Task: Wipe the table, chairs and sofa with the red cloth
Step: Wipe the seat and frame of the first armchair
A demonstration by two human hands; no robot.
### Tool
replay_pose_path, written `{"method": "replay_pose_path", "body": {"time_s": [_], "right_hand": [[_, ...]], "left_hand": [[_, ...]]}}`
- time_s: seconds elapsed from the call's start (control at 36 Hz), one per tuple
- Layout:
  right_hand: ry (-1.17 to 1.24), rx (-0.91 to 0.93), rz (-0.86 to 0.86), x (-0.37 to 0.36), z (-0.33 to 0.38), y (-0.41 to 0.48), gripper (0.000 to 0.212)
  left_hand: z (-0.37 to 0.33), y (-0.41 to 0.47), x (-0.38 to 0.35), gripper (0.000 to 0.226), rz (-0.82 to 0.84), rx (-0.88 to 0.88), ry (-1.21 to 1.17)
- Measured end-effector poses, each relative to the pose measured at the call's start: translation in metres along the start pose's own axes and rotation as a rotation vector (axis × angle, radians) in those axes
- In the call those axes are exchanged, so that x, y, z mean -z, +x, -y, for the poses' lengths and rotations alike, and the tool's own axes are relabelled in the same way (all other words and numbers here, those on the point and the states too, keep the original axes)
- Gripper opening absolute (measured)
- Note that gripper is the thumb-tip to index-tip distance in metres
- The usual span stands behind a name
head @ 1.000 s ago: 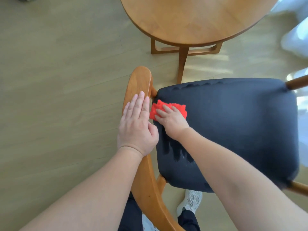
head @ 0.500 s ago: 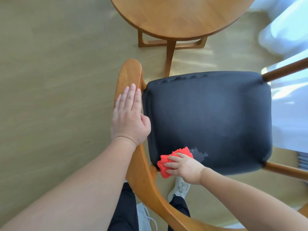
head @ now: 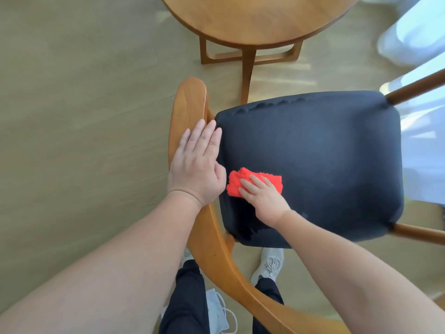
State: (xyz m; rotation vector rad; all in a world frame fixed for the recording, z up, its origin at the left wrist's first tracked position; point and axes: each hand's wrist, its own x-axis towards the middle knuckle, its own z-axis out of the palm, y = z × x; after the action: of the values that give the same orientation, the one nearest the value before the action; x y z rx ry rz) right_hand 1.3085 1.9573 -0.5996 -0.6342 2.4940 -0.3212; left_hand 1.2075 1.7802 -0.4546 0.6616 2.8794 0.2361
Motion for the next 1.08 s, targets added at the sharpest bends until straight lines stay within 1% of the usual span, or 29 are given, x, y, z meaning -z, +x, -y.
{"method": "replay_pose_path", "body": {"time_s": [0.06, 0.11, 0.19, 0.28, 0.33, 0.39, 0.44, 0.5, 0.58, 0.64, 0.69, 0.75, 0.81, 0.92, 1.0, 1.06, 1.08], "right_hand": [[0.023, 0.04, 0.054, -0.014, 0.009, -0.018, 0.063], [0.03, 0.103, 0.063, -0.025, 0.016, -0.038, 0.063], [0.05, 0.07, 0.251, -0.031, 0.022, -0.062, 0.063], [0.155, 0.048, 0.285, -0.027, 0.025, -0.073, 0.062], [0.218, 0.019, 0.274, -0.019, 0.024, -0.076, 0.06], [0.25, -0.058, 0.21, -0.011, 0.023, -0.079, 0.059], [0.281, -0.167, 0.156, -0.005, 0.021, -0.086, 0.059], [0.341, -0.304, 0.101, -0.001, 0.02, -0.098, 0.06], [0.476, -0.599, -0.1, 0.004, 0.021, -0.114, 0.06], [0.54, -0.799, -0.246, 0.008, 0.025, -0.123, 0.059], [0.571, -0.934, -0.378, 0.011, 0.028, -0.13, 0.055], [0.602, -1.014, -0.435, 0.016, 0.031, -0.133, 0.054], [0.65, -1.075, -0.442, 0.012, 0.031, -0.134, 0.053], [0.725, -1.107, -0.422, -0.008, 0.02, -0.125, 0.053], [0.734, -1.145, -0.537, -0.016, 0.008, -0.114, 0.05], [0.746, -1.165, -0.619, -0.018, 0.001, -0.103, 0.053], [0.752, -1.184, -0.613, -0.019, -0.003, -0.096, 0.054]], "left_hand": [[-0.001, 0.0, 0.0, 0.061, 0.019, -0.042, 0.01], [-0.001, 0.001, 0.001, 0.059, 0.052, -0.079, 0.021], [0.001, 0.002, 0.001, 0.057, 0.123, -0.171, 0.07], [0.001, 0.005, 0.002, 0.055, 0.157, -0.241, 0.087], [0.001, 0.006, 0.002, 0.054, 0.167, -0.29, 0.098], [0.001, 0.008, 0.004, 0.052, 0.195, -0.302, 0.129], [-0.002, 0.012, 0.01, 0.051, 0.288, -0.342, 0.207], [-0.007, 0.02, 0.01, 0.052, 0.39, -0.486, 0.312], [-0.02, 0.036, 0.002, 0.046, 0.447, -0.744, 0.381], [-0.029, 0.045, -0.005, 0.041, 0.466, -0.826, 0.336], [-0.04, 0.055, -0.01, 0.039, 0.454, -0.877, 0.309], [-0.052, 0.066, -0.01, 0.036, 0.437, -0.933, 0.31], [-0.065, 0.079, -0.011, 0.034, 0.42, -0.988, 0.337], [-0.081, 0.1, -0.02, 0.034, 0.401, -1.016, 0.375], [-0.09, 0.111, -0.033, 0.034, 0.438, -1.026, 0.394], [-0.092, 0.119, -0.046, 0.035, 0.459, -1.078, 0.399], [-0.093, 0.124, -0.054, 0.035, 0.477, -1.106, 0.405]]}}
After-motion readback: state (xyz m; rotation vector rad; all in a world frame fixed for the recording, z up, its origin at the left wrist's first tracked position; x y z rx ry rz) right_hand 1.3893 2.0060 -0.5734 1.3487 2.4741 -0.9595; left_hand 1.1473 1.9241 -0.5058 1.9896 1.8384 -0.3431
